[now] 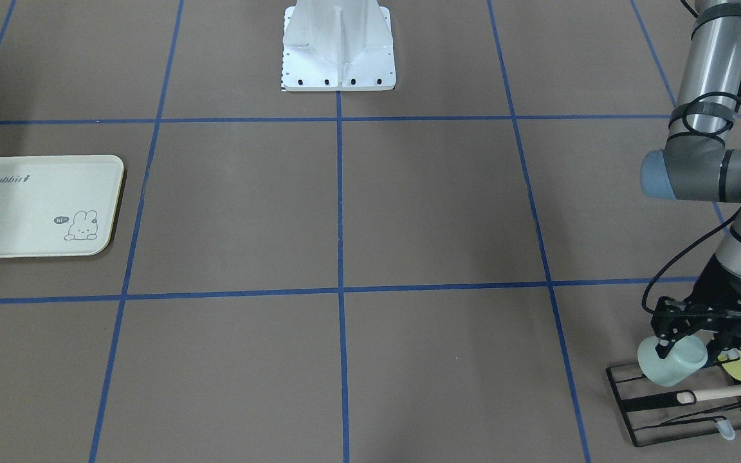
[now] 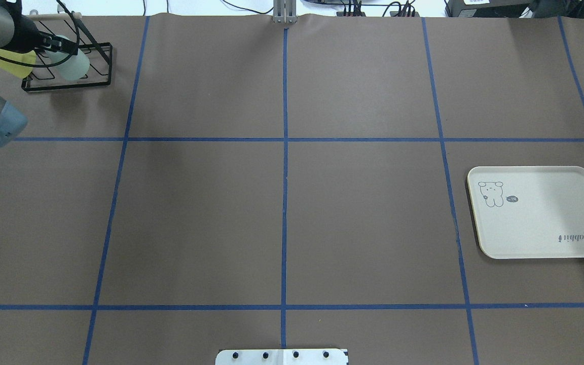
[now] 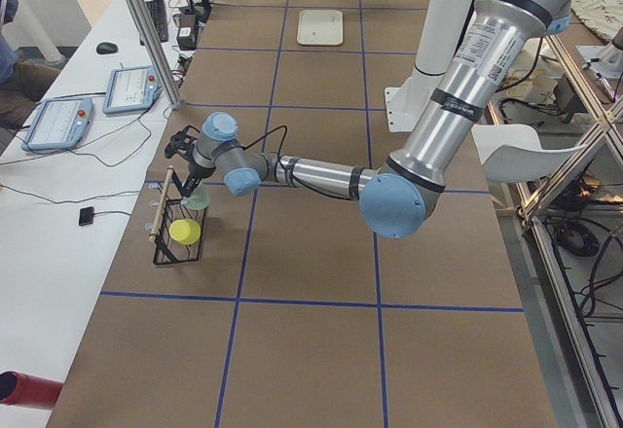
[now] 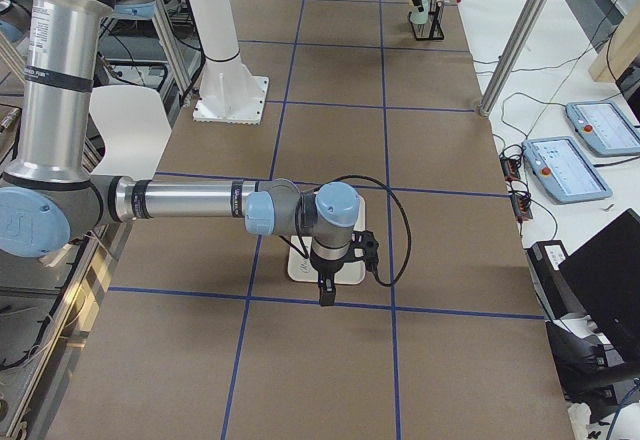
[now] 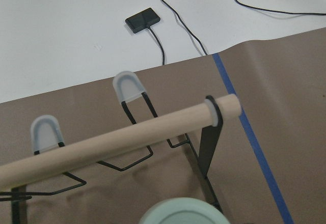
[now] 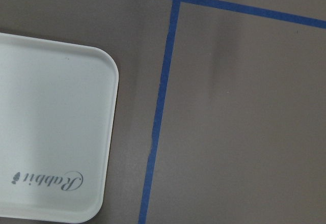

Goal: Left arm grabs green cup and hands to right arm on tray

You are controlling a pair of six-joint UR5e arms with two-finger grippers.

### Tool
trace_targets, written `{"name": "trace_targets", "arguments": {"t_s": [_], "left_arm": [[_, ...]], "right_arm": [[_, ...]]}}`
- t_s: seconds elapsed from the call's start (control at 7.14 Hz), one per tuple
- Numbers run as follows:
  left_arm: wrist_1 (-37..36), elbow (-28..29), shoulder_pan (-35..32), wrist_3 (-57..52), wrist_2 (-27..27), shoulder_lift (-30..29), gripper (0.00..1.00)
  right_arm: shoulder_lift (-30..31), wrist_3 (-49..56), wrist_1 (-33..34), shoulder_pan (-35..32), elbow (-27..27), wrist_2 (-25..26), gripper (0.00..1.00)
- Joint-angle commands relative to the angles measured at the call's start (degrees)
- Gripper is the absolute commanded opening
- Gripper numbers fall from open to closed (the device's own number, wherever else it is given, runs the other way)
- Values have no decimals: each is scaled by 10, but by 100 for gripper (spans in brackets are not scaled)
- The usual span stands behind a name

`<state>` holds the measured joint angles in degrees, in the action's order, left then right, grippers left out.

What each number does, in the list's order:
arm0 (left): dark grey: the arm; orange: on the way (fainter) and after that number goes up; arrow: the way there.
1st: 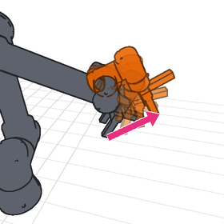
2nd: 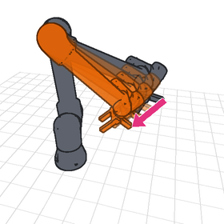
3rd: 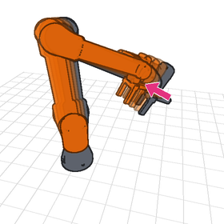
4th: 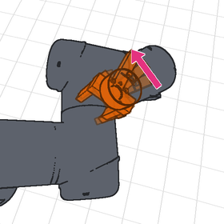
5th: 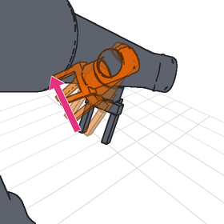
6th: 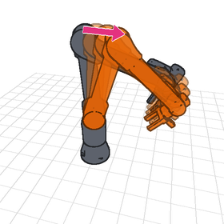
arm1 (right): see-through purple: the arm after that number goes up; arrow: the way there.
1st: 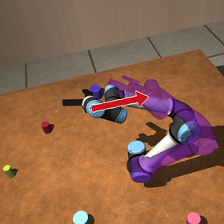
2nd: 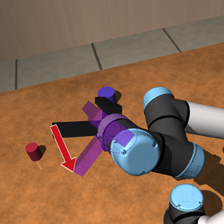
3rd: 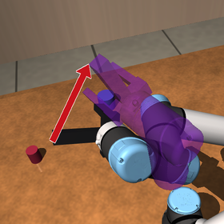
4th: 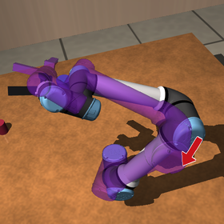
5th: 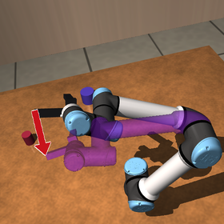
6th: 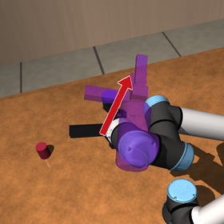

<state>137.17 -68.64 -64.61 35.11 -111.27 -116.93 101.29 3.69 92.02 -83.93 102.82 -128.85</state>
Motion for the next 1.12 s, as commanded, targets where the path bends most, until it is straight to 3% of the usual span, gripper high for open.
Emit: {"name": "trace_targets", "arguments": {"t_s": [0.0, 0.14, 0.98], "left_arm": [[1, -18, -3, 0, -1, 5, 8], [1, -41, -6, 0, -3, 8, 2], [-8, -154, -41, 2, -6, 40, 0]], "right_arm": [[0, 0, 0, 0, 0, 0, 100], [0, 0, 0, 0, 0, 0, 100], [0, 0, -1, 0, 1, -1, 100]]}}
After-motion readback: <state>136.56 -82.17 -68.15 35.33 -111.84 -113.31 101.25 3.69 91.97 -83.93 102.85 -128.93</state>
